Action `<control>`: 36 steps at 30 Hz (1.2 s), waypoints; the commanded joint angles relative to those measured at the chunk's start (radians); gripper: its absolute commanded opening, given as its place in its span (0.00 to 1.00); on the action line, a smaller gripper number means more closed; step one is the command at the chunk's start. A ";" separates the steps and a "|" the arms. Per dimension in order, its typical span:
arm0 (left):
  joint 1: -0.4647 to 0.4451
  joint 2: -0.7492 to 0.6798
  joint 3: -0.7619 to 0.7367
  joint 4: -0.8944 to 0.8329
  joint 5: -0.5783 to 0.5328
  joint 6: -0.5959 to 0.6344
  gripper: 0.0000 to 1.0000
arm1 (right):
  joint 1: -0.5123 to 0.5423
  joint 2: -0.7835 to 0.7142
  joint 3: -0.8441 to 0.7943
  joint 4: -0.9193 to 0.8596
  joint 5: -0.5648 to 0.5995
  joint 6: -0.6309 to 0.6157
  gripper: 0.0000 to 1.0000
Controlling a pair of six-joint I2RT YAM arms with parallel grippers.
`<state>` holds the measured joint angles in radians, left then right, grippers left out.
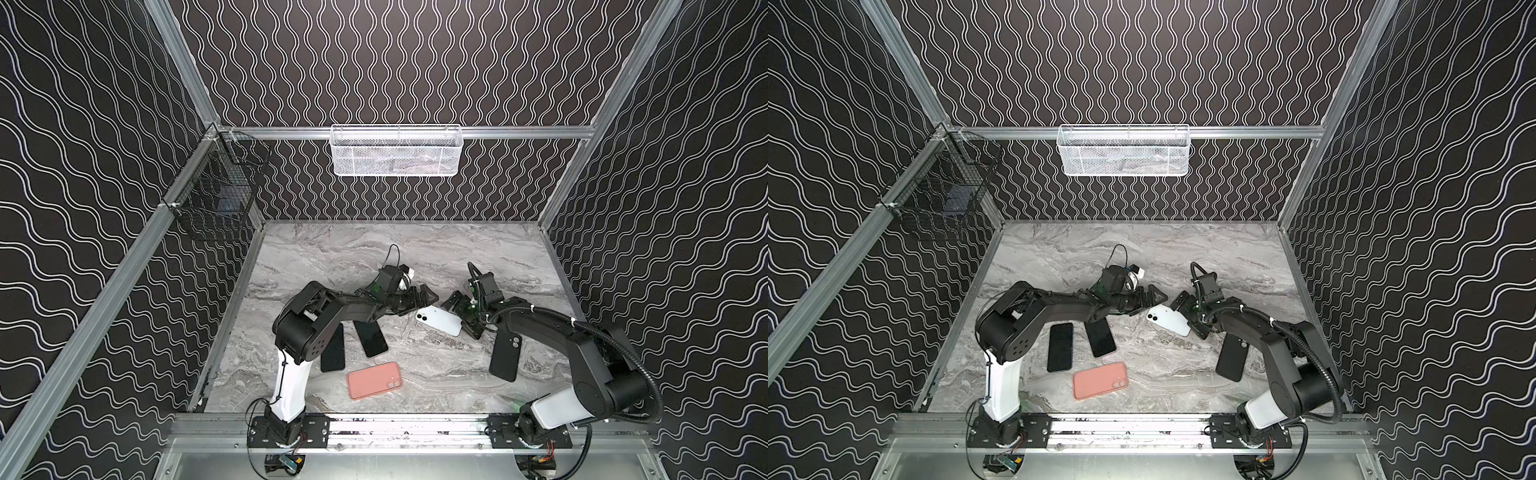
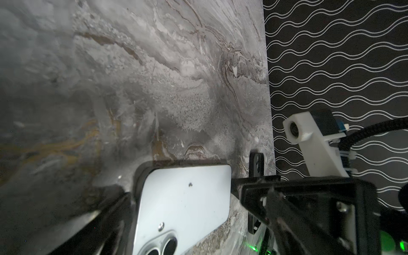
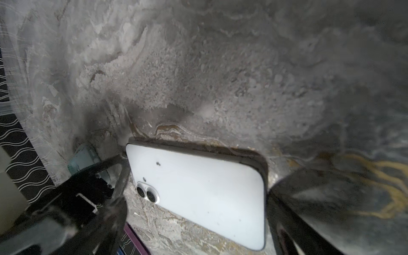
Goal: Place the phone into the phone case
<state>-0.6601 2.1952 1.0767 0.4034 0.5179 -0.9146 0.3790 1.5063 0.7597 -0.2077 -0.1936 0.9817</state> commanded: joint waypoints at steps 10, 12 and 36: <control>0.005 0.017 -0.022 -0.232 0.047 -0.040 0.98 | 0.004 -0.028 0.008 -0.014 -0.082 -0.098 1.00; 0.004 0.019 -0.032 -0.211 0.058 -0.052 0.98 | 0.004 -0.037 0.001 0.025 -0.101 -0.098 0.99; 0.005 0.024 -0.073 -0.164 0.059 -0.073 0.97 | 0.004 -0.140 0.087 0.119 -0.247 -0.241 0.93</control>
<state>-0.6472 2.1933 1.0157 0.4820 0.5297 -0.9424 0.3759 1.3754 0.8253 -0.2623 -0.2790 0.7635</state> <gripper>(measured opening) 0.966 0.937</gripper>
